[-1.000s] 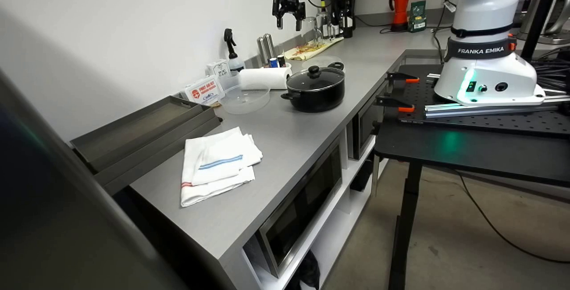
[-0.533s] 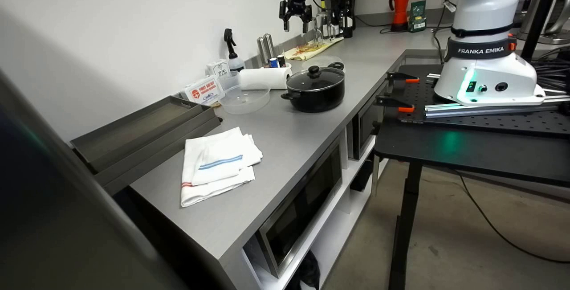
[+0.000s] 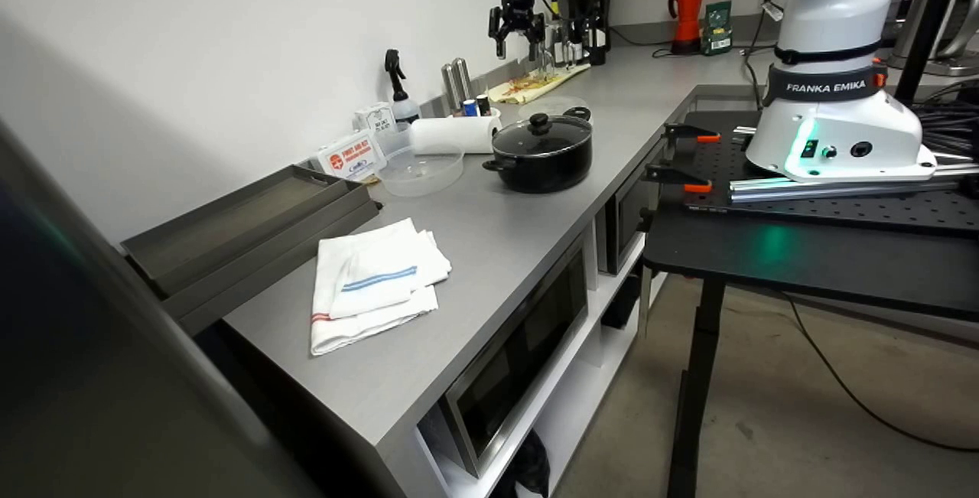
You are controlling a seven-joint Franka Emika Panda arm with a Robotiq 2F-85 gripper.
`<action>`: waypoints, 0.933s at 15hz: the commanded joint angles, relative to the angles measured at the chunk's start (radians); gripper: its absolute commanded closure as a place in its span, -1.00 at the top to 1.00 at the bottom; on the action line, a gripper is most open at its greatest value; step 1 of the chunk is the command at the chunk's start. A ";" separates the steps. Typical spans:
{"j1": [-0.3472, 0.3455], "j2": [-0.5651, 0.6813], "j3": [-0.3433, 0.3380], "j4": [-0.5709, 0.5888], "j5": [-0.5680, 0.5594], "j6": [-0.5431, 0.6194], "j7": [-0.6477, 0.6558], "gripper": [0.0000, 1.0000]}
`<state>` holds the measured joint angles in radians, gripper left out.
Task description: Pick up the lid from the pot and put it on the counter
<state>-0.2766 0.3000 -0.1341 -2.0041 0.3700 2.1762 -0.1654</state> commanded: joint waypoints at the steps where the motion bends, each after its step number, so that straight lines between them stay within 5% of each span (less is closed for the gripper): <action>1: 0.002 0.000 -0.002 0.002 0.000 -0.002 0.000 1.00; 14: 0.064 0.094 -0.011 0.007 -0.115 0.160 0.180 1.00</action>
<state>-0.2369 0.3676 -0.1337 -2.0041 0.2992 2.2997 -0.0486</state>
